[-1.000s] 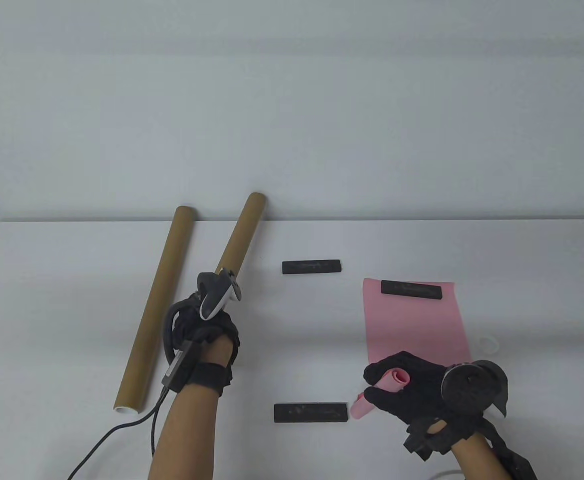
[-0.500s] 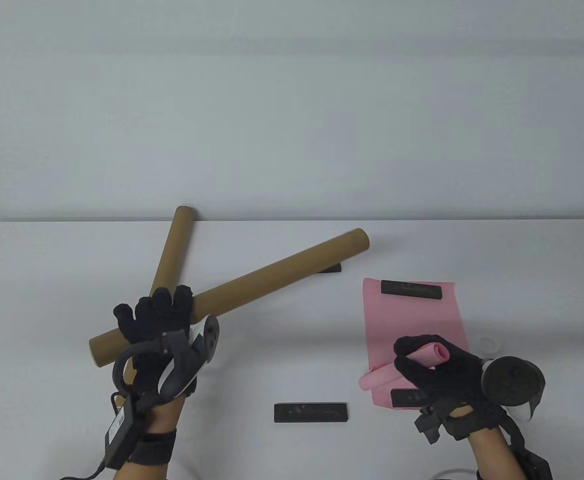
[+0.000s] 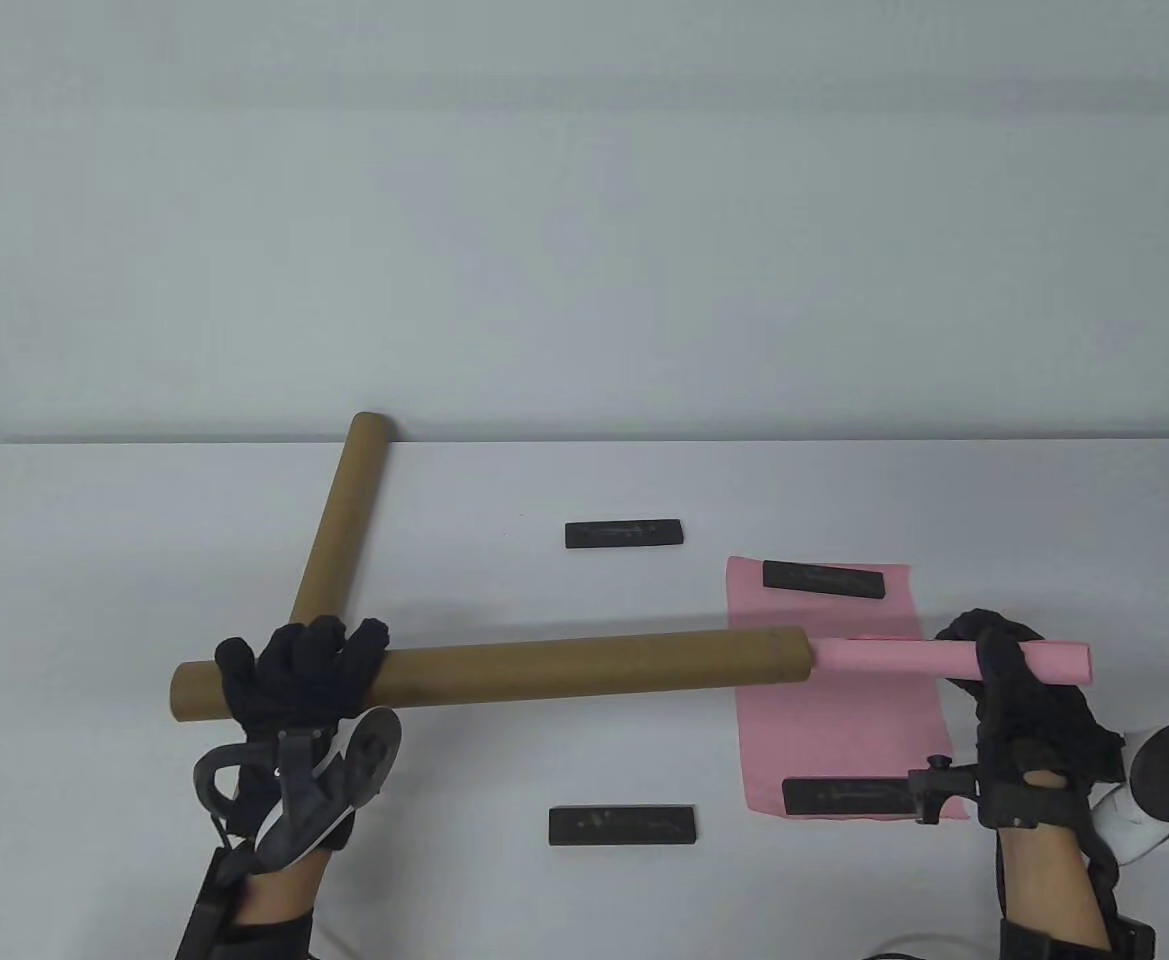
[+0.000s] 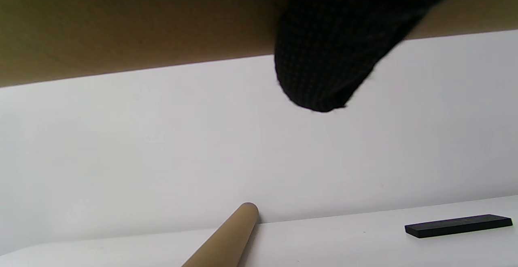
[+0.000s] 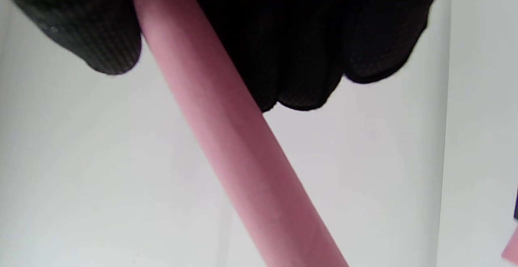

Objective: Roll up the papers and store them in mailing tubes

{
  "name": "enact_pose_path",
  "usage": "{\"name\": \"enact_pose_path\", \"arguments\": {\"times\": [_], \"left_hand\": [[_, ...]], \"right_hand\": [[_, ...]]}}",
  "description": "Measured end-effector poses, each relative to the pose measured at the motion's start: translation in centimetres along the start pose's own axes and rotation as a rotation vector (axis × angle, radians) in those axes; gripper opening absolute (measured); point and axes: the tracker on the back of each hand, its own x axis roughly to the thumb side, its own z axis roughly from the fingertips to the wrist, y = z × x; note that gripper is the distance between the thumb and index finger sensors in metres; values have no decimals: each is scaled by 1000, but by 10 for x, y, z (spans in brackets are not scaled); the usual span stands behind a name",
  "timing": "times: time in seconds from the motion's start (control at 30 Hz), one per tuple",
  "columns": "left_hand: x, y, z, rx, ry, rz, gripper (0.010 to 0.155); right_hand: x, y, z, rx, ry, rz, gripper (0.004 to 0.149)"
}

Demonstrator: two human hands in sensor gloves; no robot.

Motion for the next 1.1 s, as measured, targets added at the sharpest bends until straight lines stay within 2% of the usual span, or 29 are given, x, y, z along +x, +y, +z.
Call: {"name": "enact_pose_path", "arguments": {"times": [0.27, 0.5, 0.6, 0.7, 0.8, 0.83, 0.93, 1.03, 1.1], "left_hand": [[0, -1, 1, 2, -2, 11, 75], [7, -5, 2, -14, -41, 73, 75], [9, -7, 2, -34, -45, 105, 75], [11, -8, 3, -45, -55, 118, 75], [11, -9, 3, -45, -59, 115, 75], [10, -9, 3, -45, -56, 119, 75], [6, -8, 2, -35, -43, 114, 76], [5, -8, 2, -36, -40, 119, 75], [6, -8, 2, -35, -44, 116, 76]], "right_hand": [[1, 1, 2, 5, 15, -115, 53], [-22, 24, 5, 142, 108, -259, 53], [-27, 39, 9, 236, 121, -297, 57], [-25, 61, 15, 354, 156, -174, 69], [-20, 75, 19, 502, 186, -27, 93], [-19, 74, 19, 485, 195, -21, 99], [-17, 57, 15, 328, 215, -57, 104], [-14, 35, 11, 159, 198, -74, 99], [-6, 31, 9, 143, 95, -3, 93]]}}
